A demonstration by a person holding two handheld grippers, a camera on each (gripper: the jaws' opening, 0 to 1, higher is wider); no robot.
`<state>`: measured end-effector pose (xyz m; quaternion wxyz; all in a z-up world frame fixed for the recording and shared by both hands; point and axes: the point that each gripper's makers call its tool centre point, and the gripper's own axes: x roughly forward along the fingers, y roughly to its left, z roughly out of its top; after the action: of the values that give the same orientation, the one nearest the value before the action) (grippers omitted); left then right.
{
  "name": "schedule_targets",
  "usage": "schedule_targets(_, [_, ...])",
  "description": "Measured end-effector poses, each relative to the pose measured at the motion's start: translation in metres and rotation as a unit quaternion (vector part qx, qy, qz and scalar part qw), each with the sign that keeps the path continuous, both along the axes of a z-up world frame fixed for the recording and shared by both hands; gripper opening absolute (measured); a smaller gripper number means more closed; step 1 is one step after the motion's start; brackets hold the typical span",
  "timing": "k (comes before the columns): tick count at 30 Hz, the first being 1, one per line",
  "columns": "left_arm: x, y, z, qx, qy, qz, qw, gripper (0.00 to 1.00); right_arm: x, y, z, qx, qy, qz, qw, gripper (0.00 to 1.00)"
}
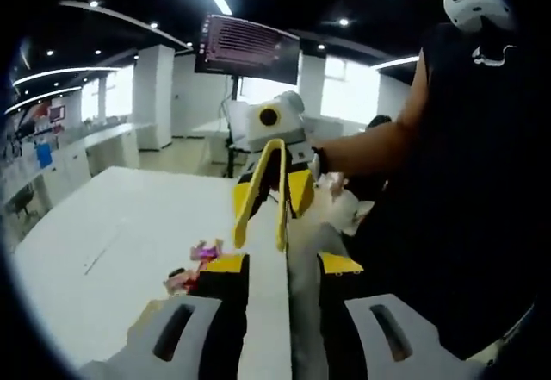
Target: Place the target food into the container with the food tongs after gripping and lifting it, then release it inside without dropping or visibly crushing the food.
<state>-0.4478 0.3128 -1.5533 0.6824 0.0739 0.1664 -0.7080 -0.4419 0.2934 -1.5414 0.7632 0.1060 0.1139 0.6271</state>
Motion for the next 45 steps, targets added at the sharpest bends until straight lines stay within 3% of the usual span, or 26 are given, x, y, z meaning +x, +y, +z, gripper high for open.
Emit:
schedule_targets(2, [0.008, 0.002, 0.004, -0.01, 0.002, 0.018, 0.9998, 0.45, 0.0, -0.001, 0.0, -0.002, -0.001, -0.001, 1.0, 0.24])
schedule_targets(4, [0.012, 0.001, 0.006, -0.014, 0.018, 0.033, 0.9992, 0.48, -0.002, -0.001, 0.001, -0.004, -0.01, 0.001, 0.9999, 0.24])
schedule_targets(9, [0.006, -0.005, 0.003, -0.002, -0.004, 0.013, 0.9999, 0.24, -0.009, 0.004, 0.0, -0.009, -0.023, 0.013, 0.9996, 0.24])
schedule_targets(11, [0.002, -0.008, 0.006, -0.008, -0.021, 0.007, 0.9997, 0.21, -0.009, 0.004, 0.0, -0.006, -0.025, 0.012, 0.9996, 0.24])
schedule_targets(17, [-0.002, -0.01, 0.01, -0.017, -0.014, 0.002, 0.9997, 0.24, -0.013, 0.004, -0.003, -0.013, -0.03, 0.017, 0.9993, 0.25])
schedule_targets(24, [-0.002, -0.008, 0.007, -0.009, -0.033, 0.006, 0.9994, 0.13, -0.014, 0.007, -0.001, -0.01, -0.036, 0.02, 0.9991, 0.22])
schedule_targets(25, [-0.002, -0.008, 0.008, -0.01, -0.048, 0.007, 0.9987, 0.1, -0.014, 0.006, -0.001, -0.01, -0.035, 0.019, 0.9992, 0.21])
schedule_targets(28, [-0.001, -0.008, 0.011, -0.014, -0.055, 0.011, 0.9983, 0.02, -0.012, 0.006, 0.003, 0.004, -0.036, 0.015, 0.9992, 0.2])
schedule_targets(36, [0.004, -0.012, 0.019, -0.045, -0.054, 0.025, 0.9972, 0.0, -0.005, 0.007, 0.021, 0.042, -0.026, 0.009, 0.9987, 0.24])
schedule_targets(39, [0.006, -0.014, 0.017, -0.038, -0.058, 0.025, 0.9973, 0.0, -0.004, 0.01, 0.023, 0.044, -0.029, 0.006, 0.9986, 0.27])
schedule_targets(43, [0.007, -0.013, 0.029, -0.072, -0.043, 0.034, 0.9959, 0.0, -0.003, 0.006, 0.025, 0.049, -0.031, 0.0, 0.9983, 0.23])
schedule_targets(45, [0.008, -0.012, 0.034, -0.09, -0.036, 0.041, 0.9945, 0.0, -0.002, 0.006, 0.024, 0.048, -0.031, -0.004, 0.9983, 0.27])
